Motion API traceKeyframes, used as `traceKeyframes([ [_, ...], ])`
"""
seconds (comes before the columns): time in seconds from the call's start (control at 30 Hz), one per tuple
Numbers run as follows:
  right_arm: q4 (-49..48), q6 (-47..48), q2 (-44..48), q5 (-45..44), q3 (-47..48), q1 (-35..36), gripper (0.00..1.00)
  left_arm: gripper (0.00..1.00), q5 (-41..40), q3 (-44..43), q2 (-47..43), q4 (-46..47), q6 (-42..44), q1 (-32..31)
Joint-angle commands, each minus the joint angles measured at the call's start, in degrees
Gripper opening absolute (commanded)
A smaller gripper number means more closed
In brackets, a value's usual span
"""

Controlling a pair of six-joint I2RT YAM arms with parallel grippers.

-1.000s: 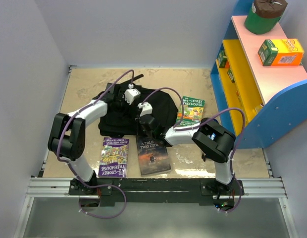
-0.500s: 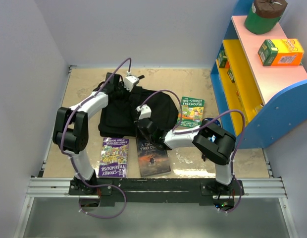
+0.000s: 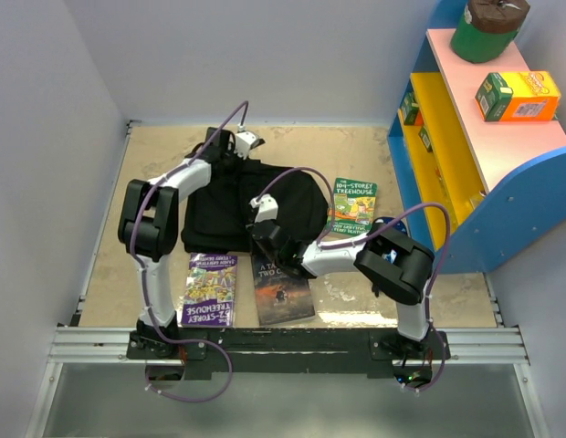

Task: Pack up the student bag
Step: Zip the student bag at the center of the board, then adjust the student bag at the center of the board.

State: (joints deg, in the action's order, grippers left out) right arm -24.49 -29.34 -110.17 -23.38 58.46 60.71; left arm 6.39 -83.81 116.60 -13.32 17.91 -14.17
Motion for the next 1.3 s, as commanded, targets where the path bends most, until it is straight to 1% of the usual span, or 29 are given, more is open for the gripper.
traceKeyframes([
  [0.0,5.1,0.2,2.5,3.5,-1.5,4.3,0.0,0.0,-10.6,-8.8,3.8,6.9,-1.7,1.5],
  [0.1,5.3,0.0,2.1,3.8,-1.1,4.6,0.0,0.0,-11.2,-13.1,5.7,5.9,-3.0,1.5],
  [0.17,6.0,-0.4,1.8,3.7,-0.1,4.6,0.0,0.0,-9.7,-15.6,6.4,3.8,-3.8,1.5],
  [0.23,7.8,-0.5,1.6,3.3,1.8,4.7,0.0,0.0,-7.7,-15.8,6.0,2.6,-3.8,1.5],
  [0.27,8.6,-0.4,1.9,2.6,2.6,4.5,0.04,0.05,-6.7,-14.8,4.9,1.5,-3.8,1.5],
  [0.3,9.5,0.1,2.1,1.6,3.7,4.4,0.1,0.09,-5.4,-13.8,4.1,1.0,-3.8,1.4],
  [0.33,11.0,1.0,2.5,0.8,5.6,3.6,0.23,0.14,-4.6,-12.6,2.9,-0.1,-3.5,1.6],
  [0.37,11.6,1.6,3.7,0.4,6.4,2.8,0.3,0.25,-3.5,-10.1,0.3,-0.9,-3.5,2.2],
  [0.4,12.1,1.8,4.5,1.0,7.1,1.7,0.36,0.31,-1.9,-8.8,-1.3,-2.0,-3.7,2.8],
  [0.43,12.9,2.2,5.2,1.5,8.2,-1.5,0.47,0.36,1.7,-7.1,-2.7,-5.0,-4.6,3.6],
  [0.47,13.2,2.1,6.9,3.1,8.8,-3.4,0.51,0.41,3.5,-6.3,-5.6,-6.7,-5.2,5.7],
  [0.5,13.6,2.3,7.5,3.9,9.3,-5.2,0.55,0.44,5.1,-5.6,-7.0,-8.4,-5.7,6.9],
  [0.53,14.6,3.2,8.1,3.9,10.6,-8.5,0.59,0.45,7.5,-3.9,-8.4,-10.8,-5.9,8.0],
  [0.57,15.5,3.9,8.4,3.3,11.6,-9.8,0.67,0.47,8.3,-3.1,-11.0,-12.1,-5.5,10.3],
  [0.6,17.1,4.6,7.4,2.3,13.1,-11.2,0.72,0.47,8.9,-2.2,-12.3,-13.2,-4.9,11.4],
  [0.63,23.1,5.1,6.5,1.0,17.5,-13.6,0.74,0.47,10.1,-0.2,-13.5,-15.4,-3.5,12.5],
  [0.67,26.2,5.1,5.3,-0.3,19.7,-14.7,0.76,0.47,10.7,0.7,-15.6,-16.6,-2.6,14.2],
  [0.7,28.9,5.1,3.3,-3.4,21.4,-15.9,0.76,0.47,10.7,1.9,-16.5,-17.9,-1.7,14.2],
  [0.73,31.9,5.0,2.8,-4.4,23.0,-17.9,0.77,0.47,10.9,4.4,-17.3,-19.9,0.3,15.9],
  [0.77,33.1,4.7,2.2,-4.6,23.3,-19.1,0.78,0.47,11.0,6.3,-18.7,-20.2,1.1,17.2],
  [0.87,37.2,3.2,1.2,-5.0,22.9,-22.9,0.8,0.47,11.6,13.4,-20.7,-20.9,5.0,18.7],
  [0.9,37.8,2.7,0.9,-5.1,22.7,-23.4,0.8,0.47,12.6,14.8,-21.0,-21.4,6.1,18.9],
  [0.93,38.5,2.7,0.7,-4.5,21.5,-23.8,0.81,0.47,15.6,16.9,-21.1,-23.3,9.3,19.1],
  [1.03,38.6,2.4,0.1,-3.9,19.3,-23.9,0.81,0.48,19.1,18.2,-20.2,-26.3,12.7,19.2],
  [1.13,38.6,2.6,-0.6,-3.4,18.5,-23.8,0.79,0.49,21.3,17.3,-18.0,-28.7,14.1,19.2],
  [1.2,38.4,3.0,-1.1,-2.6,18.0,-23.8,0.77,0.46,21.6,16.9,-16.1,-29.2,14.6,19.1],
  [1.23,38.1,3.1,-1.3,-2.3,17.9,-24.0,0.74,0.42,20.7,17.0,-15.6,-28.1,14.3,19.0],
  [1.27,38.0,3.0,-1.2,-1.9,17.7,-23.9,0.67,0.33,19.8,17.1,-14.6,-27.0,13.7,19.1],
])
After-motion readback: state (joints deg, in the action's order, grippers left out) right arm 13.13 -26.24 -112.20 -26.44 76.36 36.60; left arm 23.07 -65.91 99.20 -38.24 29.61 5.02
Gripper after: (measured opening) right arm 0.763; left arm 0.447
